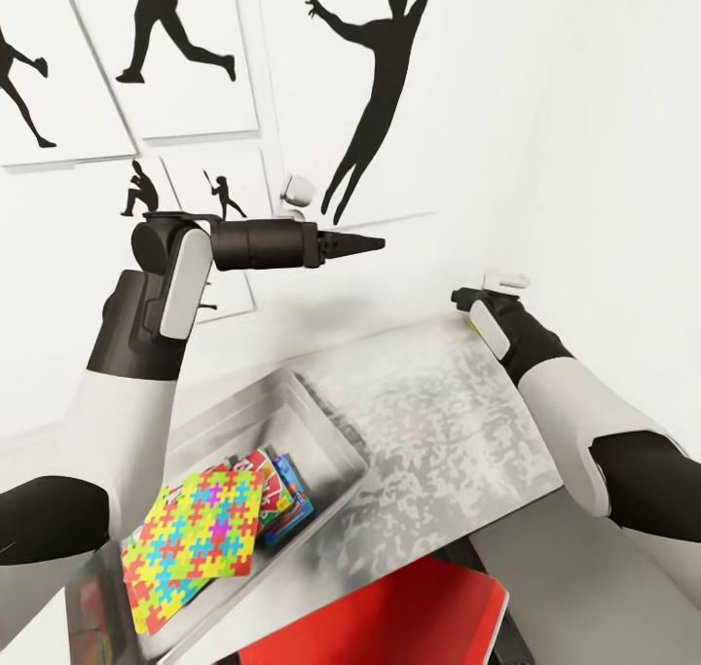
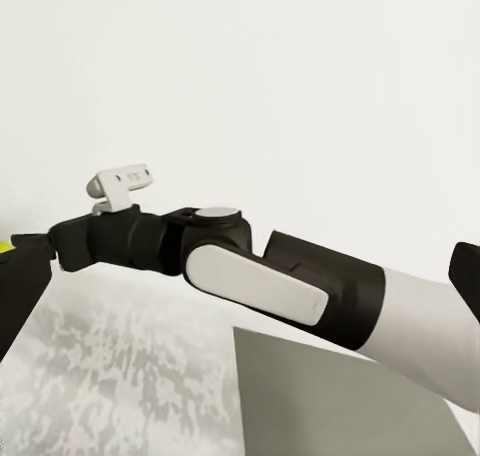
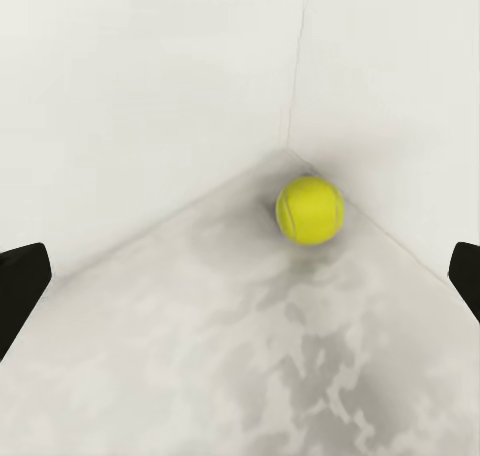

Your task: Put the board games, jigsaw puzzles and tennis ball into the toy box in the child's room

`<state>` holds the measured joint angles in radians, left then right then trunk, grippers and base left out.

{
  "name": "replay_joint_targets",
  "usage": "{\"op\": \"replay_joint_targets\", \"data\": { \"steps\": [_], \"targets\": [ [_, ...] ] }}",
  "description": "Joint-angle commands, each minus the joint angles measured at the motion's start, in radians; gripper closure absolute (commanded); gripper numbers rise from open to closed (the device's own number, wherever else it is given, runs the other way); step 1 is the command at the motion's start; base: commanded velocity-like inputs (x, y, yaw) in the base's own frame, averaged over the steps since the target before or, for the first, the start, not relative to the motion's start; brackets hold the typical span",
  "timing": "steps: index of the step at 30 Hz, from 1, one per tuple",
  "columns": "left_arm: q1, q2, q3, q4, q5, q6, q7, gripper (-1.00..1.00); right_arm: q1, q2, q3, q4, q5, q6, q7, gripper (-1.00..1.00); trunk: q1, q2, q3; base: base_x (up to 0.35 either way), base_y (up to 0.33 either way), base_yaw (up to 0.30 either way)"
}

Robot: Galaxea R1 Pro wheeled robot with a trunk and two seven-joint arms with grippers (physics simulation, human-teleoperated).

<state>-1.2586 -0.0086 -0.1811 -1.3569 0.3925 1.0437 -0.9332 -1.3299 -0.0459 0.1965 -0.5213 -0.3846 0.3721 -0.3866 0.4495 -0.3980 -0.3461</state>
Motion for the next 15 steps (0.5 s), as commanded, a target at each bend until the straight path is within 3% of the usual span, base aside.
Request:
{"op": "replay_joint_targets", "data": {
  "steps": [1,15],
  "targets": [
    [-0.001,0.0,0.0,-0.003,-0.002,0.003,-0.004,-1.0,-0.002,-0.002,0.009,-0.002,-0.008,0.005,-0.007,-1.0,0.001,-0.002,-0.004,0.0,0.0,0.0],
    [-0.002,0.004,0.001,-0.022,-0.003,0.003,-0.004,-1.0,-0.027,-0.002,0.011,-0.002,-0.007,0.007,-0.002,-1.0,0.001,-0.002,-0.027,0.0,0.0,0.0]
  ]
}}
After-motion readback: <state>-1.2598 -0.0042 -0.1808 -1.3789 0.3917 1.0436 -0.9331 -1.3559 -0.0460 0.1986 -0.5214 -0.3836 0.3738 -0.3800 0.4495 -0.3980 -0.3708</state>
